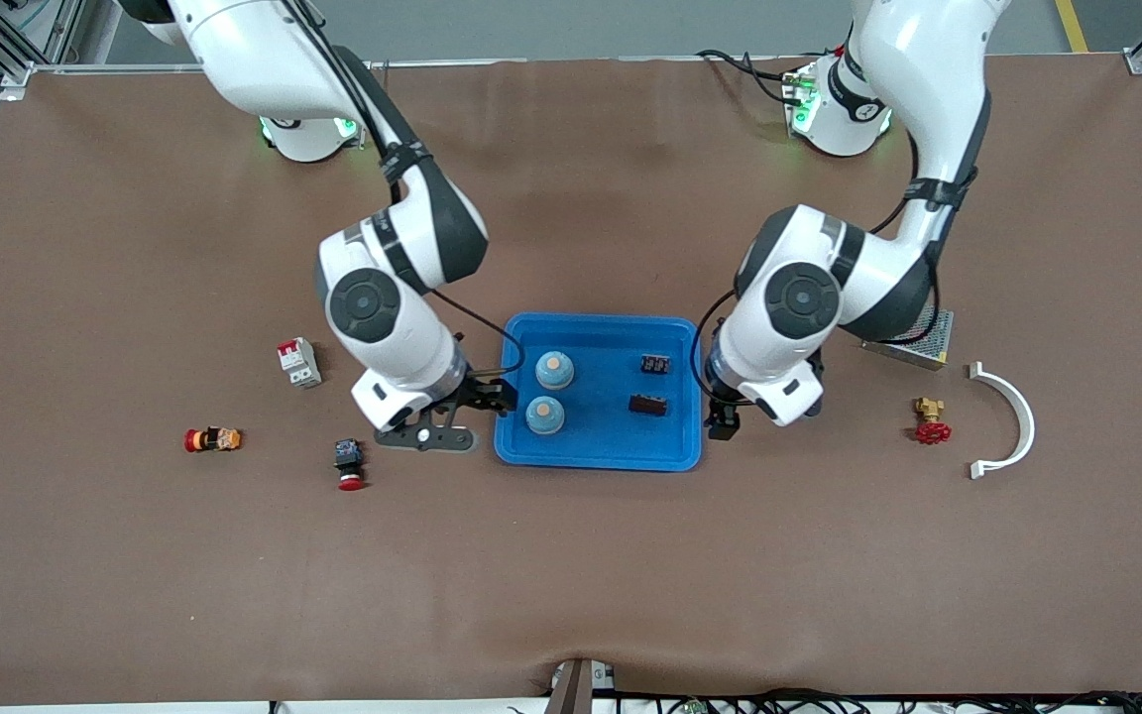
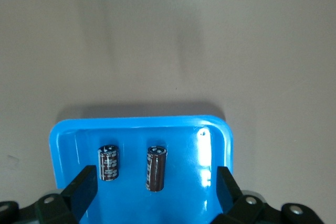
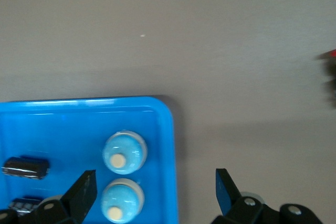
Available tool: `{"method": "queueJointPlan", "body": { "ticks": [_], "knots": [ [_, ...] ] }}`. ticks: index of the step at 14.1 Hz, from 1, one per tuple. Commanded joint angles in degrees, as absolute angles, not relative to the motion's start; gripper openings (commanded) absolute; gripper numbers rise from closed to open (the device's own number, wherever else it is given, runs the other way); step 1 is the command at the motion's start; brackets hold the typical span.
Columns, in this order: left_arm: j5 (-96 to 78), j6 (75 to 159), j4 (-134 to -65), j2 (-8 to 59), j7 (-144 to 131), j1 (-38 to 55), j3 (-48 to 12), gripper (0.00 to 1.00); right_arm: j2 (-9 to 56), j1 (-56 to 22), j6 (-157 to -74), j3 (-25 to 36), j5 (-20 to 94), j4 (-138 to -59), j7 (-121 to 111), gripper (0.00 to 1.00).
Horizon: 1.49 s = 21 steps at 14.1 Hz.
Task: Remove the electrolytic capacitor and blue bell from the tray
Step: 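Lower the left gripper over a capacitor while the right gripper lowers over a bell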
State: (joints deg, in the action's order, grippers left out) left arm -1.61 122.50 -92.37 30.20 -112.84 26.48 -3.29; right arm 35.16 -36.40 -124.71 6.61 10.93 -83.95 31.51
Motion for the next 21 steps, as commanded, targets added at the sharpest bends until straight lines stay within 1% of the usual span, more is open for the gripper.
{"method": "queueJointPlan", "body": {
  "ticks": [1,5,10,21],
  "knots": [
    [1.23,125.33,-91.76,33.39,-116.71,28.56,-2.99,1.0,38.92,-37.79,-125.51,7.29,12.04,-79.99,34.1,1.0],
    [1.41,125.6,-91.76,35.5,-116.98,29.7,-2.99,1.0,41.13,-38.4,-128.31,7.29,12.04,-79.54,34.97,1.0],
    [1.32,128.23,-91.76,37.26,-117.6,31.55,-2.99,1.0,46.57,-40.51,-129.64,7.38,11.51,-75.41,38.32,1.0],
    [3.51,136.4,-91.67,42.45,-117.68,33.22,-2.81,1.0,50.1,-42.01,-132.1,7.47,10.46,-75.32,38.32,1.0]
  ]
}}
